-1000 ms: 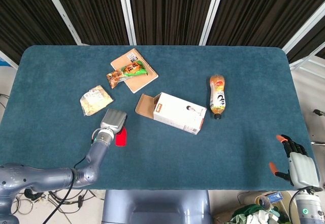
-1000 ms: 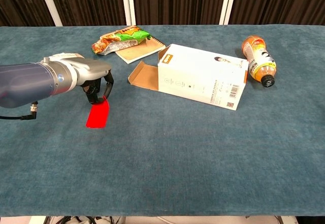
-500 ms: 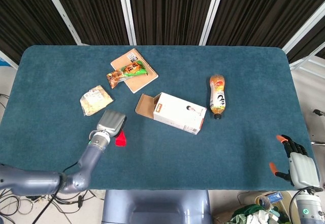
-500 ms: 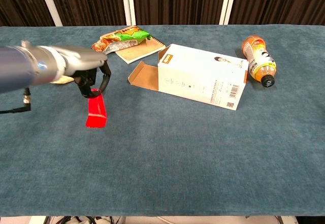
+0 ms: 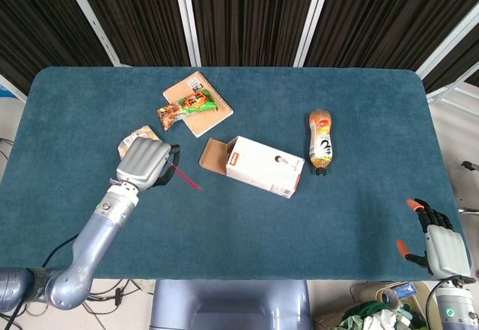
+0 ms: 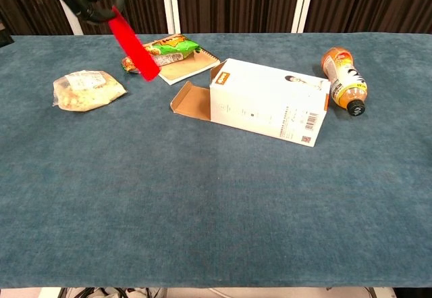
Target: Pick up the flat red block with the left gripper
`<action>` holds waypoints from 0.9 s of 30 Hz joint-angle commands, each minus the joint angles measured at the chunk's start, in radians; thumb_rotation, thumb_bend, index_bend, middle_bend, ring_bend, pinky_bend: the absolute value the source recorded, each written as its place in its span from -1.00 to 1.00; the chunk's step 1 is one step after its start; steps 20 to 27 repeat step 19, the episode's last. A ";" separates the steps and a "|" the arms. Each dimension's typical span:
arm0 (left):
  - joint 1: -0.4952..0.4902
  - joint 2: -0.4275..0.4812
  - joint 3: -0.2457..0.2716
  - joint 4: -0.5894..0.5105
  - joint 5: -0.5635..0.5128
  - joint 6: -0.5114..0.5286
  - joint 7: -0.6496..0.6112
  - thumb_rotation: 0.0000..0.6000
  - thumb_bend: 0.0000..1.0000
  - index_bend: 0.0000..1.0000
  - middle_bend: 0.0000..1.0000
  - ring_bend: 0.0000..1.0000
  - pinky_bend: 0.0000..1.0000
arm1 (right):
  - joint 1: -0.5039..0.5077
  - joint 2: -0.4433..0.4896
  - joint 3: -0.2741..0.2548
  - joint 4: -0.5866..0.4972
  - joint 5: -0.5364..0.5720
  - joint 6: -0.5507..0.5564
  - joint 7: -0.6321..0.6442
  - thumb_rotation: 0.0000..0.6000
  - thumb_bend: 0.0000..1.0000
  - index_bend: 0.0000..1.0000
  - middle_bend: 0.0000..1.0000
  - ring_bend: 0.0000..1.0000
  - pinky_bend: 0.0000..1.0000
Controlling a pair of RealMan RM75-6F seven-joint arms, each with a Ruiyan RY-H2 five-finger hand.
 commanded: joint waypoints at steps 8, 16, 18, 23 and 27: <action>-0.302 -0.096 -0.152 0.084 -0.426 0.034 0.208 1.00 0.06 0.39 1.00 0.92 0.84 | 0.002 0.001 0.001 0.005 0.000 -0.005 0.004 1.00 -0.52 -0.67 -0.80 -0.71 -0.76; -0.450 -0.149 -0.177 0.120 -0.656 0.119 0.371 1.00 0.06 0.39 1.00 0.92 0.84 | 0.004 0.002 0.001 0.005 0.001 -0.008 0.006 1.00 -0.52 -0.67 -0.80 -0.71 -0.76; -0.457 -0.150 -0.174 0.111 -0.673 0.122 0.384 1.00 0.06 0.39 1.00 0.92 0.84 | 0.004 0.002 0.001 0.005 0.002 -0.009 0.007 1.00 -0.52 -0.67 -0.80 -0.71 -0.76; -0.459 -0.149 -0.174 0.109 -0.678 0.123 0.385 1.00 0.06 0.39 1.00 0.92 0.84 | 0.004 0.003 0.002 0.005 0.002 -0.008 0.007 1.00 -0.52 -0.67 -0.80 -0.71 -0.76; -0.459 -0.149 -0.174 0.109 -0.678 0.123 0.385 1.00 0.06 0.39 1.00 0.92 0.84 | 0.004 0.003 0.002 0.005 0.002 -0.008 0.007 1.00 -0.52 -0.67 -0.80 -0.71 -0.76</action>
